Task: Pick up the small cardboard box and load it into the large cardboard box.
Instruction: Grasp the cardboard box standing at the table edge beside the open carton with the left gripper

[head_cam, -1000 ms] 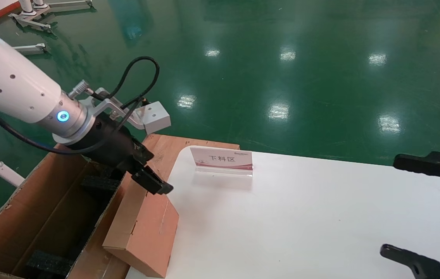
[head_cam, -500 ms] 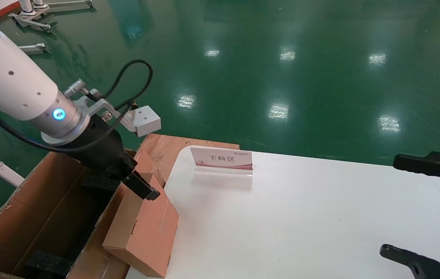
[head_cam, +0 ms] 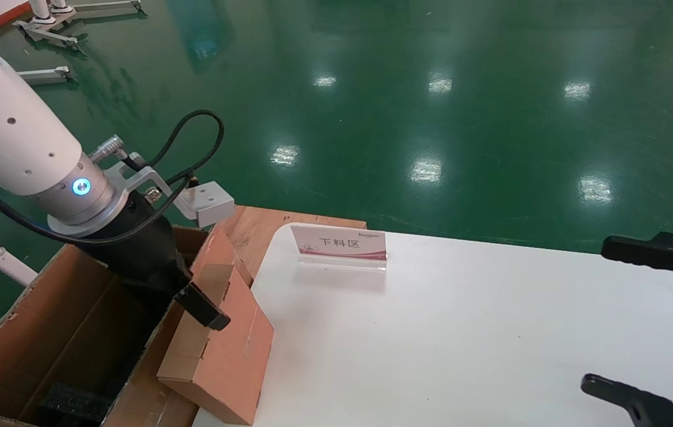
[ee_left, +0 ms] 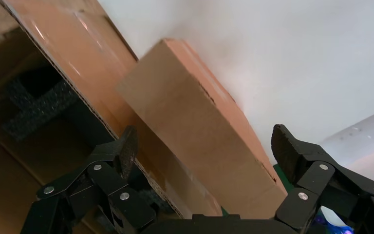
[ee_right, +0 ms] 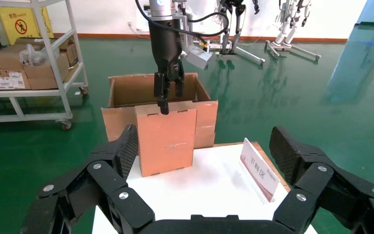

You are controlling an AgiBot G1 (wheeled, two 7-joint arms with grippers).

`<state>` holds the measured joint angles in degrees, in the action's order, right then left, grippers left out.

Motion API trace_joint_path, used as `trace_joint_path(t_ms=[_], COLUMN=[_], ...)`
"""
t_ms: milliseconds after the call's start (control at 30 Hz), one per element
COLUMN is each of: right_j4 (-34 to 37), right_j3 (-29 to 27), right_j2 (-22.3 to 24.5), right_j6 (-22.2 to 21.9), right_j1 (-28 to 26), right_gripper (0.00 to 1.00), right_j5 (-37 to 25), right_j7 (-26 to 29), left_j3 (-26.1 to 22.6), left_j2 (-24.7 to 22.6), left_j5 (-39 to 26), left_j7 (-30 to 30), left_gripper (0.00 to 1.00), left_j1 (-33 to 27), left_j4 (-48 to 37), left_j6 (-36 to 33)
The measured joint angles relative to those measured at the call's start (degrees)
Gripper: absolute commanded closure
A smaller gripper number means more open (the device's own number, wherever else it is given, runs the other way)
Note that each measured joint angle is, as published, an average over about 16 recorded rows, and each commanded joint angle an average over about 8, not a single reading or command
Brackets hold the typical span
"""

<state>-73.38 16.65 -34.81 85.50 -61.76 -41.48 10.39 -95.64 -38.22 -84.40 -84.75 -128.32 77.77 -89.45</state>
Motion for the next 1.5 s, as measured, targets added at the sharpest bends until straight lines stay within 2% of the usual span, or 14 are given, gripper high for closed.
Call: trace_joint_path(t_ms=[533, 1133, 1167, 1200, 1400, 1433, 1467, 1500], right_j4=[0.0, 0.0, 0.0, 0.0, 0.0, 0.0, 0.0, 0.0], right_j3=[0.1, 0.1, 0.1, 0.1, 0.1, 0.1, 0.1, 0.1], right_j2=[0.0, 0.0, 0.0, 0.0, 0.0, 0.0, 0.0, 0.0], right_j6=[0.0, -0.1, -0.1, -0.1, -0.1, -0.1, -0.1, -0.1], right_j1=[0.0, 0.0, 0.0, 0.0, 0.0, 0.0, 0.0, 0.0], right_gripper=[0.00, 0.00, 0.09, 0.22, 0.97, 1.00, 1.00, 1.00], right_j5=[0.0, 0.1, 0.1, 0.1, 0.1, 0.1, 0.1, 0.1], right_j7=[0.0, -0.1, -0.1, -0.1, -0.1, -0.1, -0.1, -0.1], left_j3=[-6.6, -9.9, -10.0, -10.0, -10.1, -10.1, -10.0, -10.0], left_j2=[-0.3, -0.7, -0.7, -0.7, -0.8, -0.8, -0.8, -0.7], left_j5=[3.4, 4.1, 4.1, 4.1, 4.1, 4.1, 4.1, 4.1], left_j7=[-1.0, 0.1, 0.2, 0.3, 0.4, 0.3, 0.3, 0.3], left_gripper=[0.00, 0.00, 0.00, 0.04, 0.79, 0.92, 1.00, 1.00], left_j1=[-1.2, -0.2, -0.2, -0.1, -0.1, -0.1, -0.1, -0.1], left_j4=[0.0, 0.1, 0.1, 0.1, 0.2, 0.2, 0.2, 0.2], left_j6=[1.5, 2.9, 2.9, 3.0, 2.9, 2.9, 2.9, 2.9])
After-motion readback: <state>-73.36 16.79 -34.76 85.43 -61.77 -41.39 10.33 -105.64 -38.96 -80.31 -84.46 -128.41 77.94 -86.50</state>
